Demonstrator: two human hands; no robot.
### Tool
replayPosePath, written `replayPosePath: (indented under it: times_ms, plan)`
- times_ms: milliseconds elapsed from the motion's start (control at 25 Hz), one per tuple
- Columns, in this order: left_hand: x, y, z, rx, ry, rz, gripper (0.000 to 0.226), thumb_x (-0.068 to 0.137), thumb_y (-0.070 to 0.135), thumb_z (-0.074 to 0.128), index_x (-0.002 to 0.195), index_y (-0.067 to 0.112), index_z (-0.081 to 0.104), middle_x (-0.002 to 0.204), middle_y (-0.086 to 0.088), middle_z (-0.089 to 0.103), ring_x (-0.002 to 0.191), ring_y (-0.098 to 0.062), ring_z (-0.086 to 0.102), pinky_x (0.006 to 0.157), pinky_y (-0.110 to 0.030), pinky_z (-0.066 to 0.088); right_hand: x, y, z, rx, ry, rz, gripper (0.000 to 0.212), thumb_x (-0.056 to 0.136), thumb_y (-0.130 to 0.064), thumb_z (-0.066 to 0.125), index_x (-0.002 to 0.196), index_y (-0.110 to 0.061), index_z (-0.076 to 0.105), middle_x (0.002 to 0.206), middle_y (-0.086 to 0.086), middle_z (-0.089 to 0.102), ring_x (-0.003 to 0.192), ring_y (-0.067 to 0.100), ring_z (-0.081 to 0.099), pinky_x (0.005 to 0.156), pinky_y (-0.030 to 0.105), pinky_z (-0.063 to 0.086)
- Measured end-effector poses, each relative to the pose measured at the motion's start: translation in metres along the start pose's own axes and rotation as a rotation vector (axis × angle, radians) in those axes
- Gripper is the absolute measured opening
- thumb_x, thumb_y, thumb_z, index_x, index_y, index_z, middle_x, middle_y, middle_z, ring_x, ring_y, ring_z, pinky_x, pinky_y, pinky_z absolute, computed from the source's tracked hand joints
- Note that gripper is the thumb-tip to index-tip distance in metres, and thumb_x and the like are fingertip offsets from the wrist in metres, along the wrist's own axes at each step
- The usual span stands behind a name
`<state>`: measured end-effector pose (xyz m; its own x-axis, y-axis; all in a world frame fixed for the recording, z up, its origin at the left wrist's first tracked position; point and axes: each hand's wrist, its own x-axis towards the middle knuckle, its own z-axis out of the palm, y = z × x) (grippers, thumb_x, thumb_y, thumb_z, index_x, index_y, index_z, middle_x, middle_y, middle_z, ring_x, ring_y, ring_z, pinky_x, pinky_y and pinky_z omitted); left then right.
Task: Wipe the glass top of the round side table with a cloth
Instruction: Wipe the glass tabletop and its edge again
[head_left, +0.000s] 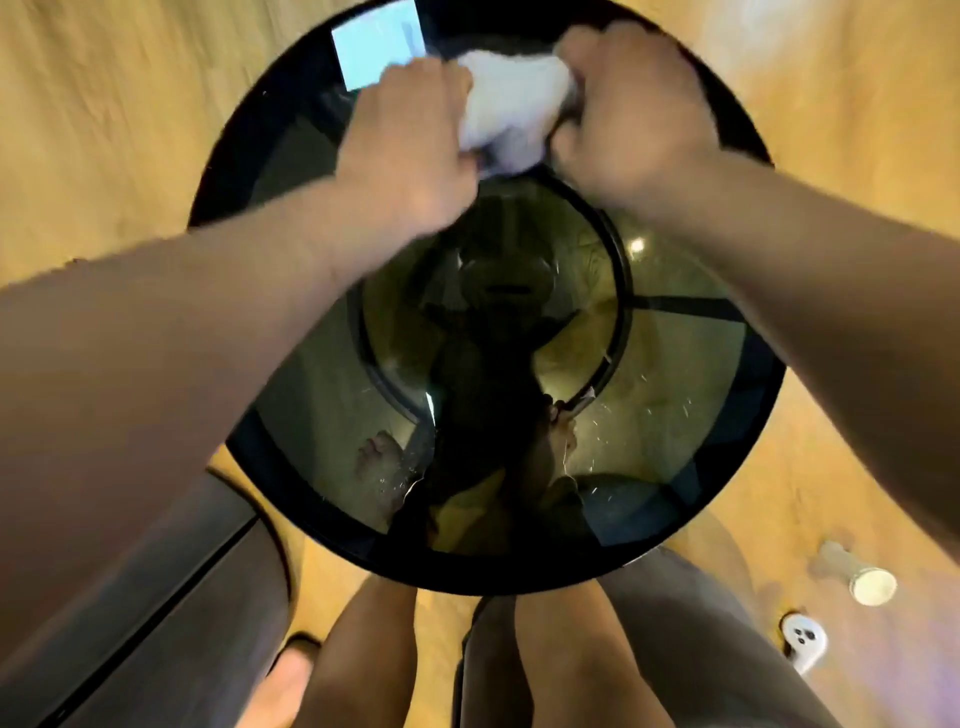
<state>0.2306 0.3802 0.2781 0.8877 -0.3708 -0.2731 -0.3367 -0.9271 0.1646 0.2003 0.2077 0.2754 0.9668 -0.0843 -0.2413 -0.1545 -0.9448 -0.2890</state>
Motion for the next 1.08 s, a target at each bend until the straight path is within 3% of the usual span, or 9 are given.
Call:
replayPosePath:
  times_ms: [40, 200, 320, 440, 520, 640, 800, 920, 1080]
  plan:
    - [-0.025, 0.009, 0.007, -0.006, -0.020, 0.041, 0.040, 0.084, 0.028, 0.064, 0.118, 0.008, 0.057, 0.117, -0.016, 0.059, 0.107, -0.035, 0.057, 0.085, -0.041, 0.046, -0.027, 0.005, 0.003, 0.025, 0.017, -0.084, 0.032, 0.083, -0.026, 0.056, 0.114, -0.019, 0.056, 0.101, 0.009, 0.058, 0.091, 0.033, 0.058, 0.066, 0.030, 0.037]
    - [-0.169, 0.051, 0.042, -0.137, -0.339, 0.253, 0.037, 0.067, 0.014, 0.068, 0.104, 0.011, 0.061, 0.097, -0.007, 0.060, 0.088, -0.026, 0.059, 0.077, -0.034, 0.051, -0.185, 0.038, 0.021, 0.080, -0.371, -0.182, 0.042, 0.073, -0.033, 0.062, 0.113, -0.021, 0.059, 0.090, 0.003, 0.059, 0.077, 0.030, 0.063, 0.059, 0.032, 0.051]
    - [-0.220, 0.063, 0.066, -0.167, -0.515, 0.422, 0.035, 0.058, 0.017, 0.069, 0.093, 0.016, 0.064, 0.085, 0.000, 0.060, 0.076, -0.020, 0.057, 0.069, -0.032, 0.050, -0.243, 0.057, 0.029, -0.019, -0.521, -0.333, 0.052, 0.052, -0.031, 0.081, 0.100, -0.015, 0.067, 0.077, 0.003, 0.060, 0.062, 0.027, 0.062, 0.061, 0.033, 0.044]
    - [-0.190, 0.058, 0.061, -0.066, -0.374, 0.463, 0.031, 0.067, 0.022, 0.051, 0.094, 0.015, 0.064, 0.086, -0.003, 0.062, 0.075, -0.025, 0.056, 0.072, -0.038, 0.039, -0.206, 0.074, 0.030, -0.059, -0.388, -0.471, 0.041, 0.065, -0.030, 0.074, 0.100, -0.013, 0.060, 0.078, 0.007, 0.056, 0.064, 0.027, 0.059, 0.067, 0.036, 0.031]
    - [-0.134, 0.053, 0.045, 0.031, -0.169, 0.410, 0.034, 0.068, 0.020, 0.051, 0.100, 0.015, 0.063, 0.092, -0.007, 0.060, 0.082, -0.029, 0.056, 0.074, -0.039, 0.036, -0.154, 0.075, 0.021, -0.133, -0.238, -0.481, 0.046, 0.063, -0.027, 0.075, 0.103, -0.009, 0.061, 0.081, 0.013, 0.058, 0.068, 0.031, 0.059, 0.070, 0.037, 0.034]
    - [-0.024, 0.051, 0.019, 0.168, 0.015, 0.221, 0.033, 0.081, 0.020, 0.059, 0.113, 0.012, 0.059, 0.111, -0.015, 0.058, 0.103, -0.037, 0.056, 0.087, -0.045, 0.041, -0.042, 0.075, 0.003, -0.163, 0.041, -0.275, 0.040, 0.078, -0.022, 0.066, 0.115, -0.009, 0.058, 0.103, 0.019, 0.057, 0.092, 0.038, 0.058, 0.077, 0.040, 0.041]
    - [0.053, 0.040, 0.020, -0.185, -0.063, 0.034, 0.033, 0.094, 0.041, 0.048, 0.124, 0.030, 0.057, 0.124, 0.000, 0.062, 0.117, -0.021, 0.058, 0.092, -0.032, 0.050, 0.033, 0.090, -0.007, 0.229, -0.249, -0.639, 0.023, 0.099, -0.002, 0.042, 0.118, -0.012, 0.050, 0.118, -0.012, 0.054, 0.107, -0.006, 0.051, 0.087, 0.019, 0.045]
    - [0.034, 0.068, 0.022, -0.037, -0.022, 0.033, 0.039, 0.092, 0.035, 0.057, 0.126, 0.016, 0.056, 0.125, -0.010, 0.060, 0.116, -0.032, 0.057, 0.090, -0.037, 0.048, -0.001, 0.109, 0.002, -0.031, -0.021, -0.059, 0.023, 0.097, -0.026, 0.046, 0.114, -0.019, 0.059, 0.097, 0.003, 0.057, 0.084, 0.017, 0.050, 0.066, 0.033, 0.041]
    - [-0.049, 0.128, 0.032, 0.052, -0.065, 0.297, 0.044, 0.087, 0.023, 0.062, 0.128, 0.009, 0.052, 0.122, -0.012, 0.055, 0.112, -0.030, 0.054, 0.096, -0.040, 0.042, -0.115, 0.114, -0.007, 0.000, 0.021, 0.053, 0.040, 0.077, -0.022, 0.060, 0.117, -0.017, 0.059, 0.100, 0.019, 0.059, 0.089, 0.039, 0.055, 0.076, 0.040, 0.043]
